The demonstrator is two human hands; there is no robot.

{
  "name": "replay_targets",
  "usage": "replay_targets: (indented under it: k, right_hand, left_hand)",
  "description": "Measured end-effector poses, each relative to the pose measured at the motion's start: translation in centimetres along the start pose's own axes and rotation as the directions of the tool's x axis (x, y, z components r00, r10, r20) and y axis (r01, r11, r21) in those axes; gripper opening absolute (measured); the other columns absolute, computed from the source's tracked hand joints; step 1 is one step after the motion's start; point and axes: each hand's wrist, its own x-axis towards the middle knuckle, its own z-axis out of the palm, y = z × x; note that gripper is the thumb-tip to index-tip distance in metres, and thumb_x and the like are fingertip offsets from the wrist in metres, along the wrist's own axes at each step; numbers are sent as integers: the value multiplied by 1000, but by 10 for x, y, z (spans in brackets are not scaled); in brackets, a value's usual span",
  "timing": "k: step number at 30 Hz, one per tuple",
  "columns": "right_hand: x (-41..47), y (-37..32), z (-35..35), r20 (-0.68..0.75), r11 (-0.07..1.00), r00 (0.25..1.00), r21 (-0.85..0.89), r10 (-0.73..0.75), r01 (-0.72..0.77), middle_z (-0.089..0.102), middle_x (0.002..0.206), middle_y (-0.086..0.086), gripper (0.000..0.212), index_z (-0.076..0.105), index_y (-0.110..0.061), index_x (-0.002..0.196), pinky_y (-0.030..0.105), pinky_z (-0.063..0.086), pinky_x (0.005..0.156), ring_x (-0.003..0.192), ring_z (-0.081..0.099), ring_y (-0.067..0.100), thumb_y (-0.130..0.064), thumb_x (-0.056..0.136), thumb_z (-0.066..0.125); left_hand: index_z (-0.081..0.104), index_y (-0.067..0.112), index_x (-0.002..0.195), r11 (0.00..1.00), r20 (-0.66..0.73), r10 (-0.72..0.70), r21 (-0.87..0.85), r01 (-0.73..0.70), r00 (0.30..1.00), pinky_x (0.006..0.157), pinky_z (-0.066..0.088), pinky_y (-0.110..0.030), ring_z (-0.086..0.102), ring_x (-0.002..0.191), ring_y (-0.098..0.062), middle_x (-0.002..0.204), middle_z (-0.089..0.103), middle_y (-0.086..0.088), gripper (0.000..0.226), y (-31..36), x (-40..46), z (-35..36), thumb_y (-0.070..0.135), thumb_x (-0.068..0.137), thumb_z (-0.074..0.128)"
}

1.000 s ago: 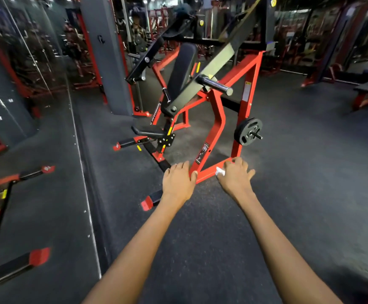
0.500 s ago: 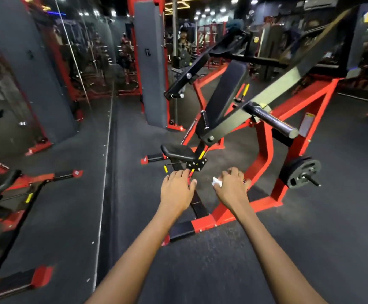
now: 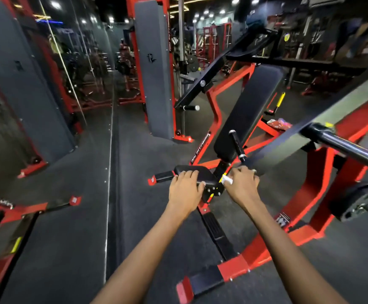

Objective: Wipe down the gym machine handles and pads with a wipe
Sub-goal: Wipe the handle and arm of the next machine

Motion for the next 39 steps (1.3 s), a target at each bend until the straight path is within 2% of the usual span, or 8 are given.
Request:
replay_targets:
  k: [7,12,16,21,24,27,30,39]
  right_hand:
    - [129,-83,43,-21,996,996,-21,83,-84,50,125,9,35,62,-12,115,40,32,102,122,42,29,-35,88,55]
    - [254,-138,90,-41,992,992,-11,123,-124,49,125,11,39,61,-11,118,45,31,103,121,42,32,-36,89,52]
    - [339,-168,133,-19,987,987,-15,163,-163,46,127,11,36,60,-12,117,45,30,103,121,40,33,-33,89,54]
    - [468,-216,177,-58,985,983,31,174,-172,51,121,12,34,63,-11,110,44,33,98,116,45,33,-35,89,52]
    - [541,-245,193,-57,982,981,50,186,-183,51,119,13,34,64,-10,110,43,33,97,116,45,34,-34,88,54]
    - [597,-261,202,-69,980,977,37,200,-198,52,116,12,33,64,-10,107,42,35,95,115,47,33,-34,87,56]
    - [652,-273,217,-82,973,969,37,231,-229,52,118,10,30,63,-12,108,42,34,95,116,46,32,-33,88,54]
    - [805,-320,275,-127,912,904,23,408,-409,49,120,9,29,62,-13,108,45,31,101,116,43,31,-33,88,55]
  left_hand:
    - [45,15,137,997,42,41,68,-44,998,110,29,-36,41,132,-21,138,52,-1,44,-111,141,3,39,101,36]
    - [47,10,138,996,59,83,30,-85,995,109,30,-38,43,131,-25,136,54,-7,46,-190,265,25,37,100,40]
    - [57,5,127,991,11,132,-15,-132,991,101,40,-43,54,119,-31,122,63,-12,44,-241,347,56,35,97,46]
    - [71,10,102,986,-11,157,54,-156,987,82,54,-39,68,96,-27,96,72,-5,55,-306,469,78,44,84,30]
    - [62,8,122,978,61,205,25,-207,977,99,43,-43,58,117,-29,118,66,-9,65,-340,545,86,46,88,21]
    - [49,8,137,973,92,231,5,-233,969,110,31,-42,43,132,-28,136,54,-9,51,-361,604,94,39,99,35]
    - [46,9,140,967,98,254,-32,-252,962,112,27,-41,39,135,-27,140,51,-8,55,-383,664,114,43,99,29]
    - [41,12,143,899,107,436,-89,-428,893,115,22,-39,35,138,-23,144,47,-5,51,-458,849,160,39,101,33]
